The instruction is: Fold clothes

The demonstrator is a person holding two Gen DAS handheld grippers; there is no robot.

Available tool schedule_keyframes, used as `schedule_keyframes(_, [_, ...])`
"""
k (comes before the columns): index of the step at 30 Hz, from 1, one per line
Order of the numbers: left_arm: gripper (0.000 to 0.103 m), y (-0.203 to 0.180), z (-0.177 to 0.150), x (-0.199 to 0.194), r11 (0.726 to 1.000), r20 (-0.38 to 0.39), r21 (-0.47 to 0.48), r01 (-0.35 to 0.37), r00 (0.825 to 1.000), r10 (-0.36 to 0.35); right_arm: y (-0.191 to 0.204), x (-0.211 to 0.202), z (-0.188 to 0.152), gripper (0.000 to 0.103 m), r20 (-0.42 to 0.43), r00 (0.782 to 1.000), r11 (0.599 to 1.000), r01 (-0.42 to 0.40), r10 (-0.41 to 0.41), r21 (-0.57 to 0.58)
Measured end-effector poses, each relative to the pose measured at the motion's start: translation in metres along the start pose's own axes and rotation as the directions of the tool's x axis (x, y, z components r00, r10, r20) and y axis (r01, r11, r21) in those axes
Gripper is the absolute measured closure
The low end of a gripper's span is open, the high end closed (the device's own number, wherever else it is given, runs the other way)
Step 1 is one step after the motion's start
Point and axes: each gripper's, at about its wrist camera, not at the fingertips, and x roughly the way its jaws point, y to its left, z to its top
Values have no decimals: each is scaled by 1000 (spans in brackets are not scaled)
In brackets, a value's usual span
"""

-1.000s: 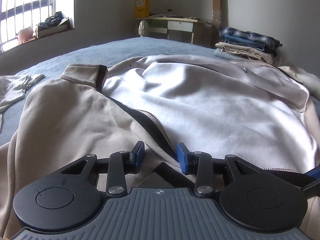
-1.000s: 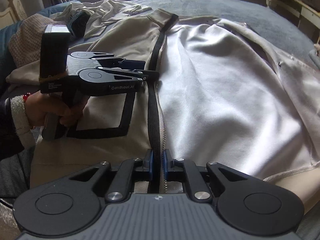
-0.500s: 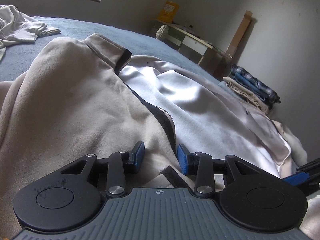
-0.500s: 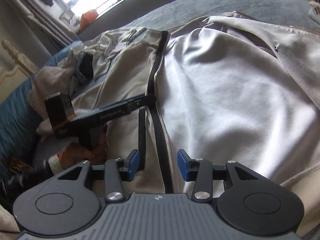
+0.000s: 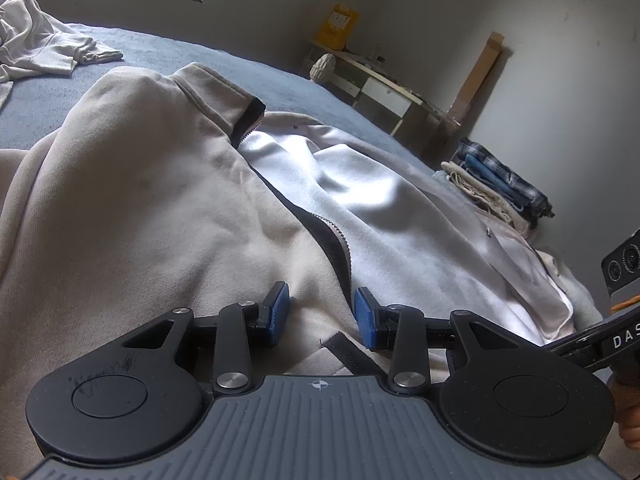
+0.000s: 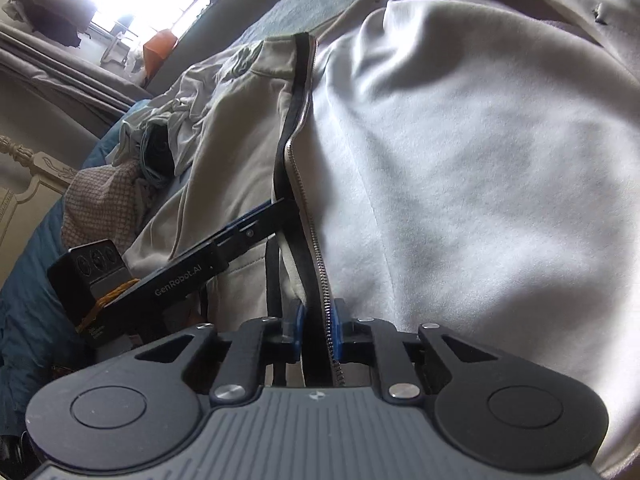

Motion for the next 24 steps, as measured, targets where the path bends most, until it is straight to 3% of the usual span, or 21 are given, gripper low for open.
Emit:
schedule_keyframes(6, [63, 4, 15, -17, 995, 6, -97, 5, 1000, -5, 6, -9, -7, 92, 58, 998, 999, 34, -34, -4])
schedule_keyframes(9, [62, -3, 16, -16, 999, -22, -47, -8, 1000, 7, 8, -13, -11, 93, 88, 993, 997, 80, -79, -12])
schedule_keyframes(12, [62, -19, 14, -8, 999, -52, 45, -12, 999, 15, 23, -17, -18, 93, 128, 980, 978, 170, -154, -121])
schedule_keyframes(14, [62, -29, 13, -3, 996, -58, 88, -6, 998, 11, 41, -18, -27, 93, 167, 962, 934, 254, -217, -252])
schedule_keyframes(17, [62, -41, 8, 8, 984, -86, 173, -35, 995, 50, 65, -12, -43, 93, 229, 925, 819, 376, -304, -434])
schedule_keyframes(20, [62, -55, -4, 17, 940, -89, 328, -94, 987, 130, 75, -4, -55, 92, 273, 891, 714, 454, -362, -534])
schedule_keyframes(22, [62, -65, -11, 19, 900, -70, 418, -126, 983, 170, 76, 0, -61, 92, 284, 879, 669, 477, -384, -570])
schedule_keyframes(24, [62, -66, -13, 20, 886, -61, 443, -138, 981, 184, 75, -1, -60, 91, 273, 876, 666, 480, -397, -572])
